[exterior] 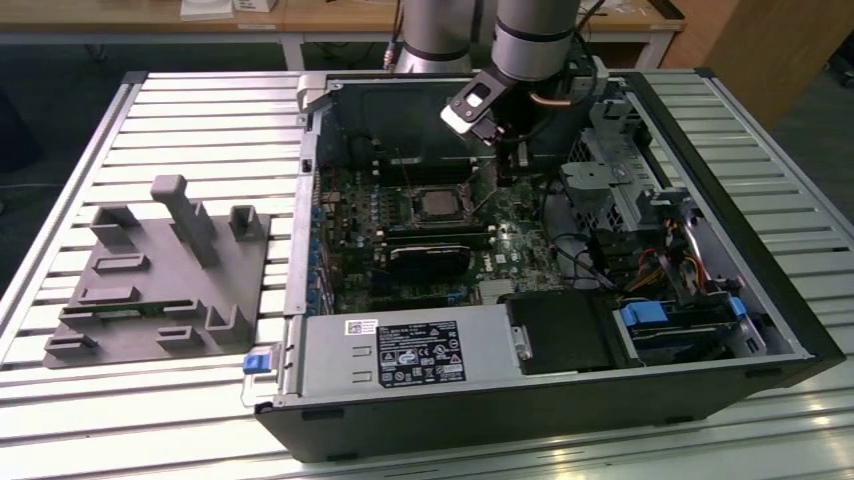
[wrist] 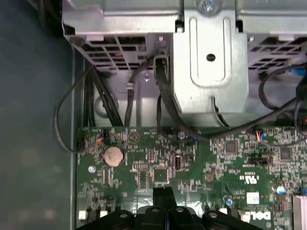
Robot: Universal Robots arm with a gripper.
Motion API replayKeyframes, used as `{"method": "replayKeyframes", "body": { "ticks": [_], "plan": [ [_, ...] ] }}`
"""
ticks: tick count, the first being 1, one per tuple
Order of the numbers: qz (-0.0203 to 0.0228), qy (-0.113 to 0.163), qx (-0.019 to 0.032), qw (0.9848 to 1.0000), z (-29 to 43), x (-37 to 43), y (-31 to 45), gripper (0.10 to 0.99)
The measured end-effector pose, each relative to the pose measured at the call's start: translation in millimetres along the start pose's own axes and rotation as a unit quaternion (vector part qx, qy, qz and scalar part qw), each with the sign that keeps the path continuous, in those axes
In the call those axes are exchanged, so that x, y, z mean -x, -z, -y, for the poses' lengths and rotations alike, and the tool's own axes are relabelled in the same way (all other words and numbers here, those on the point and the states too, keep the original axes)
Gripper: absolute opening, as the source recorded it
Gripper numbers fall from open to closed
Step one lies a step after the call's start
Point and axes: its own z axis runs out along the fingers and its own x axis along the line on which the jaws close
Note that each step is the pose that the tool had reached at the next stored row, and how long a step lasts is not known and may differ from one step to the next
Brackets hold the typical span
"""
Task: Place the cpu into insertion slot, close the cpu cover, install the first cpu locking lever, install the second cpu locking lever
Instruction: 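Close the cpu cover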
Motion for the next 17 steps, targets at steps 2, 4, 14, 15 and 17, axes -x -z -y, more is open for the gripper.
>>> {"method": "replayKeyframes", "body": {
  "ticks": [2, 4, 14, 15, 17],
  "plan": [
    [-0.0002, 0.0, 0.0, 1.0, 3.4, 0.1, 0.1, 0.106],
    [-0.0004, 0.0, 0.0, 1.0, 7.2, 0.2, 0.3, 0.106],
    [-0.0021, -0.001, 0.0, 1.0, 30.1, 0.9, 1.3, 0.106],
    [-0.0022, -0.001, 0.0, 1.0, 31.8, 1.0, 1.4, 0.106],
    [-0.0025, -0.001, 0.0, 1.0, 34.7, 1.0, 1.5, 0.106]
  ]
}}
